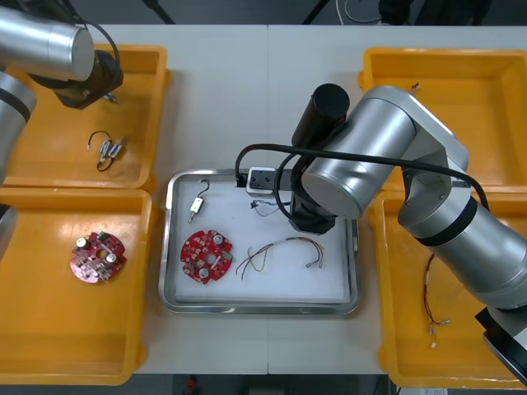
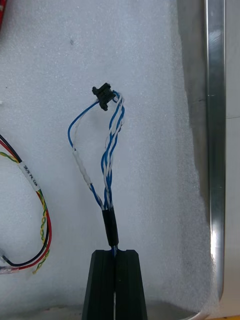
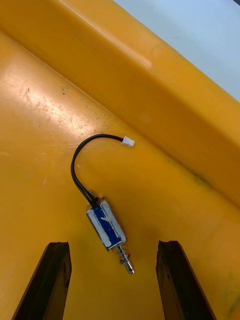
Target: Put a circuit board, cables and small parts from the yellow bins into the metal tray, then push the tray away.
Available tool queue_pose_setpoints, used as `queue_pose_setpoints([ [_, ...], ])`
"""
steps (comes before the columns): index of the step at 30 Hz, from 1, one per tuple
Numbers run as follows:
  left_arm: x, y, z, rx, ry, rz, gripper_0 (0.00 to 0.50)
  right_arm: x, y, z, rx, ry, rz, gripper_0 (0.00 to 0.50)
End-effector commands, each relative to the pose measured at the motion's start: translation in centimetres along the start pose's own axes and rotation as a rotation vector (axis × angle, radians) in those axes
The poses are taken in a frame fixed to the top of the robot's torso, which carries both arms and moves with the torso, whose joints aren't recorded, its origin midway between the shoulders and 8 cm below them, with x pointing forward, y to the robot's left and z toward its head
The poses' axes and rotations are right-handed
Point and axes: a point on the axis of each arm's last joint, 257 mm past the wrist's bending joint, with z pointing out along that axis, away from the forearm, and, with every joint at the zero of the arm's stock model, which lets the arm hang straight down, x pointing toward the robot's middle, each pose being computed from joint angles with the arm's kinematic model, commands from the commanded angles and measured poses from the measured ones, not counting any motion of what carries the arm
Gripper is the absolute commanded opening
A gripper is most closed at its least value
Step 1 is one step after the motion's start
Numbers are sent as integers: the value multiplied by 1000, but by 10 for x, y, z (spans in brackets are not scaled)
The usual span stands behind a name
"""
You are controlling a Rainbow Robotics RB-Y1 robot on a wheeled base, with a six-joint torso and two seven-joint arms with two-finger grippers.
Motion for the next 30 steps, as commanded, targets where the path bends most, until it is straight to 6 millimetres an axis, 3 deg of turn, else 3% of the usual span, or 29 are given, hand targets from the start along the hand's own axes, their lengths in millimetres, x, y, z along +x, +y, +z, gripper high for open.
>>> queue_pose_setpoints([
  [1, -12, -36, 1, 59, -70, 15, 500, -11, 4, 16, -8, -4, 19, 0],
  [9, -10, -30, 10, 41, -93, 49, 500, 1, 5, 32, -13, 34, 15, 0],
  [11, -10, -25, 12, 25, -100, 65, 500, 2, 6, 32, -15, 38, 15, 51],
  [12, -9, -26, 13, 27, -103, 70, 500, 3, 6, 32, -16, 40, 18, 195],
  [13, -9, -24, 14, 25, -105, 70, 500, 3, 6, 32, -17, 42, 20, 262],
  [14, -8, -23, 16, 26, -107, 68, 500, 2, 6, 32, -16, 40, 20, 397],
  [15, -8, -21, 17, 27, -108, 68, 500, 1, 6, 30, -14, 36, 21, 481],
  [16, -9, -22, 19, 32, -113, 68, 500, -1, 6, 29, -10, 30, 21, 500],
  [25, -6, -19, 25, 37, -122, 74, 500, 0, 3, 2, -9, 31, 44, 500],
  [26, -5, -20, 25, 38, -121, 76, 447, 0, 2, -2, -8, 28, 48, 500],
  [27, -5, -20, 25, 39, -119, 73, 203, 0, -1, -10, -4, 23, 56, 500],
  [28, -4, -21, 25, 41, -117, 71, 1, 0, -3, -18, -2, 18, 63, 500],
  [30, -4, -21, 25, 42, -116, 69, 0, 4, -7, -32, 4, 19, 82, 500],
])
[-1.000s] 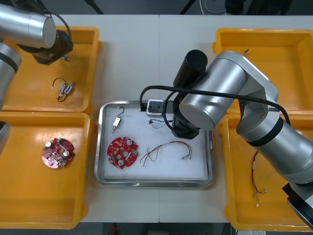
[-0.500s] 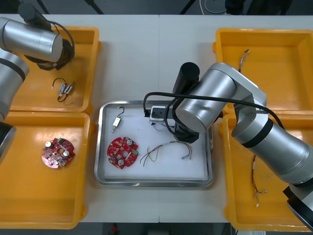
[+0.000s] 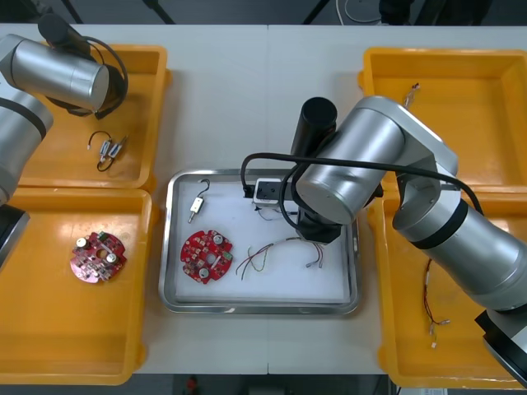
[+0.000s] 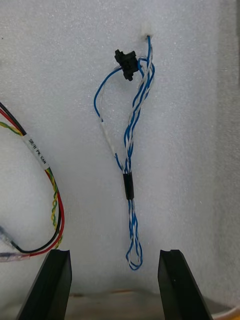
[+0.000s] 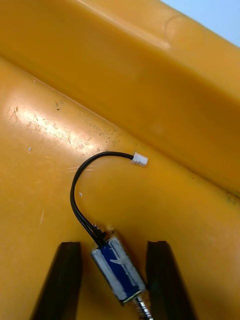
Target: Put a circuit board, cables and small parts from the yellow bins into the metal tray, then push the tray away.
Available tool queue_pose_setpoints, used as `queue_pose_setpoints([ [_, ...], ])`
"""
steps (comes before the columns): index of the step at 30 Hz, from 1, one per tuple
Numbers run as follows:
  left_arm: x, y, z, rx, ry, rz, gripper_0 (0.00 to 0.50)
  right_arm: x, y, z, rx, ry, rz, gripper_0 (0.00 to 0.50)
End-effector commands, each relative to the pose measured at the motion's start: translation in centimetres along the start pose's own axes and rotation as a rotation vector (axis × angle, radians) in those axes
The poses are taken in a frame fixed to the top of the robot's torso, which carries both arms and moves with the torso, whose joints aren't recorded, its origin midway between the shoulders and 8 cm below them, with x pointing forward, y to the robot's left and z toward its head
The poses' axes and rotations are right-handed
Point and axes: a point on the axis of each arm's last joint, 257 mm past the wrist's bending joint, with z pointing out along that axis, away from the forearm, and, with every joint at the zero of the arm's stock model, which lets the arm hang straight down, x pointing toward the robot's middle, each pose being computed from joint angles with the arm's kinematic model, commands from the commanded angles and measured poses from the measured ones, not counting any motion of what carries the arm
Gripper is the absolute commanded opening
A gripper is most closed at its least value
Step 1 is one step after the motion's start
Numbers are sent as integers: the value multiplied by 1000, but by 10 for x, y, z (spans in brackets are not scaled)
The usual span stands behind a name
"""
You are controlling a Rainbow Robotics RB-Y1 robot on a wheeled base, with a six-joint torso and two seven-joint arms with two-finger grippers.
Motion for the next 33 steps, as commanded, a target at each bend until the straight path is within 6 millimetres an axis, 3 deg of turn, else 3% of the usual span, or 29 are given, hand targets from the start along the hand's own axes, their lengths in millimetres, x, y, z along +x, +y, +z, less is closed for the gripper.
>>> queue_pose_setpoints([
  [1, -7, -29, -7, 41, -14, -28, 0, -11, -20, -49, 45, -73, 68, 500],
  [3, -6, -29, -7, 39, -11, -29, 0, -3, -24, -64, 53, -69, 92, 500],
  [9, -5, -22, -7, 20, 1, -31, 0, -8, -50, -99, 134, -166, 164, 500],
  [14, -17, -15, -21, -9, 29, -29, 0, 1, -73, -122, 184, -224, 262, 500],
  [25, -47, -7, -83, -46, 127, 33, 0, 77, -73, -133, 229, -233, 678, 500],
  [33, -28, -14, -125, -39, 177, 98, 0, 131, -63, -126, 175, -220, 984, 500],
])
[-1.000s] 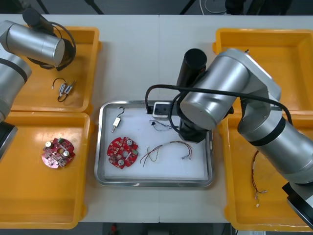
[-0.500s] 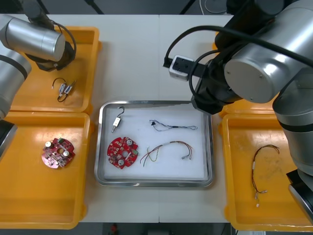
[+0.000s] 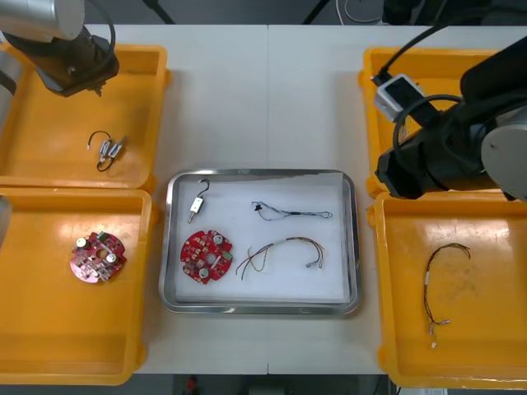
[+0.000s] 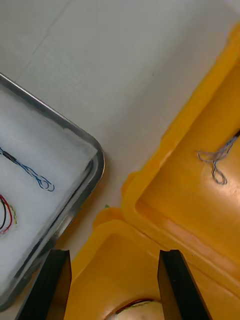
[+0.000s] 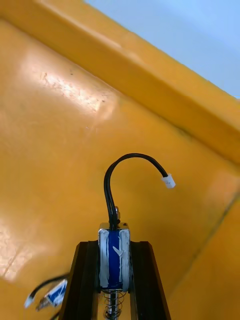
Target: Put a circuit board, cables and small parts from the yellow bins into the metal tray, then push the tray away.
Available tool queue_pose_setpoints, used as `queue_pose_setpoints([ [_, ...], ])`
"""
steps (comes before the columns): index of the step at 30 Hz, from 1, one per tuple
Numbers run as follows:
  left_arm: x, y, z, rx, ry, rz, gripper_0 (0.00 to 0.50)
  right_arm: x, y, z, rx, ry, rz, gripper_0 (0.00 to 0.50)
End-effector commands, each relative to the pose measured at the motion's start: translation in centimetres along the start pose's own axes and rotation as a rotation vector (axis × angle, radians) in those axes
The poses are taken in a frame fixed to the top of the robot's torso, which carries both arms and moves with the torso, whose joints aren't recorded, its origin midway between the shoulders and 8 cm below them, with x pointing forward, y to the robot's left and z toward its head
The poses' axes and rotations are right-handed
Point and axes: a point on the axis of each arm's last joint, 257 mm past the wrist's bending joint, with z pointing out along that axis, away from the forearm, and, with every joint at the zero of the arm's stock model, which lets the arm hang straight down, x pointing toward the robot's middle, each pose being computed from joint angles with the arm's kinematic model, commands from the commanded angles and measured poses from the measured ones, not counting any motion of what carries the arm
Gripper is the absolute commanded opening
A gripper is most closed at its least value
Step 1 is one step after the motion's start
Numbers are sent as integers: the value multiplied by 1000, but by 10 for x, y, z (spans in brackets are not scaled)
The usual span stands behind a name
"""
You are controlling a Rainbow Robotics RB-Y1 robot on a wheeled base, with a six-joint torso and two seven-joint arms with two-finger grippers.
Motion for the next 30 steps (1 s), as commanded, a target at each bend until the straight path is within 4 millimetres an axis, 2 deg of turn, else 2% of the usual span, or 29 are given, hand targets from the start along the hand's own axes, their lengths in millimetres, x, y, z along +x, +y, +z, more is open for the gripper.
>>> queue_pose_setpoints([
  [1, -7, 1, -40, 29, -30, 71, 0, 22, -34, -15, 29, -7, 177, 500],
  [4, 10, -4, -54, 33, -9, 94, 0, 26, -44, -21, 39, -25, 248, 500],
  [5, 22, -7, -63, 29, 6, 120, 0, 33, -50, -25, 51, -28, 268, 500],
  [6, 24, -8, -65, 30, 7, 125, 0, 35, -51, -26, 53, -27, 271, 500],
  [11, 69, -29, -91, 71, 50, 158, 0, 69, -72, -35, 108, -8, 338, 500],
  [12, 69, -29, -91, 71, 50, 158, 0, 69, -72, -35, 108, -8, 338, 500],
  [13, 86, -36, -99, 87, 67, 170, 0, 80, -79, -36, 122, 4, 365, 500],
  [14, 90, -39, -101, 90, 72, 174, 0, 82, -80, -37, 123, 5, 372, 500],
  [17, 124, -52, -114, 117, 104, 197, 0, 103, -90, -40, 143, 25, 419, 500],
  [18, 124, -52, -114, 117, 104, 197, 0, 103, -90, -40, 143, 25, 419, 500],
  [19, 141, -60, -118, 139, 121, 212, 0, 113, -94, -41, 154, 38, 436, 500],
  [24, 186, -75, -122, 169, 151, 289, 0, 141, -100, -41, 173, 86, 476, 500],
  [30, 235, -86, -110, 170, 196, 374, 0, 178, -91, -36, 158, 168, 505, 500],
])
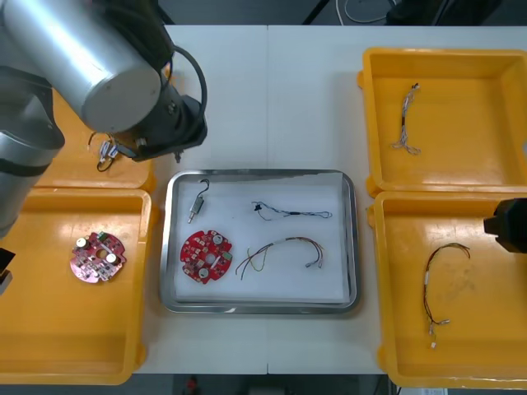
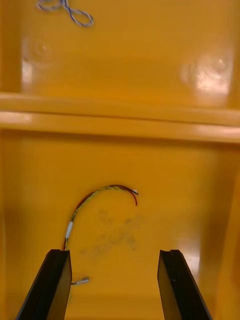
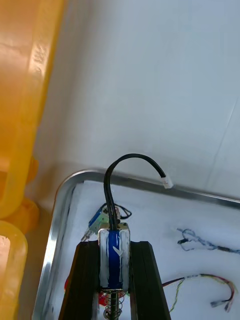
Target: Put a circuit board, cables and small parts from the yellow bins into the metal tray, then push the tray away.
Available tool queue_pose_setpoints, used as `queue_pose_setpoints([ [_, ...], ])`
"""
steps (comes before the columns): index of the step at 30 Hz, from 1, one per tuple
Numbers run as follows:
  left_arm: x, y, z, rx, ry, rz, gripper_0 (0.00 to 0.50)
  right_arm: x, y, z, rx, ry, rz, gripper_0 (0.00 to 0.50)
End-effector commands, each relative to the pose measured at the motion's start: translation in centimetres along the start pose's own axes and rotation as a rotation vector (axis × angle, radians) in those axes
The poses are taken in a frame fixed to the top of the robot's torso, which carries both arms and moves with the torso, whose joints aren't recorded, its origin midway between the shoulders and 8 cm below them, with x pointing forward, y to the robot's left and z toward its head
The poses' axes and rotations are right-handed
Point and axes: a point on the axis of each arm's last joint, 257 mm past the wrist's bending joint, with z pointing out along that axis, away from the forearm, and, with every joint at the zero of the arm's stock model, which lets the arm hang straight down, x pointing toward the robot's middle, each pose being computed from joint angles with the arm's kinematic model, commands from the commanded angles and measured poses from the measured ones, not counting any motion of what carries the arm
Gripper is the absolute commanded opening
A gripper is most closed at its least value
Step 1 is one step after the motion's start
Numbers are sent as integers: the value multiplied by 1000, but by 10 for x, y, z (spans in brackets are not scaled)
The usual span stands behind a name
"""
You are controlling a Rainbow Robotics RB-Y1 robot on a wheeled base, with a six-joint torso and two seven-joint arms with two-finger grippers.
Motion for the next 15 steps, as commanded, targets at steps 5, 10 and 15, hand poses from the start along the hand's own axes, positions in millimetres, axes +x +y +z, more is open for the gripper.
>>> queue_pose_setpoints([
  [5, 52, -22, 32, 3, 56, 175, 0, 31, -11, -2, 22, 56, 25, 500],
  [10, 73, -27, 53, -2, 66, 203, 0, 32, -12, -2, 22, 56, 34, 500],
  [15, 85, -26, 72, -16, 90, 223, 0, 31, -13, -3, 22, 54, 38, 500],
])
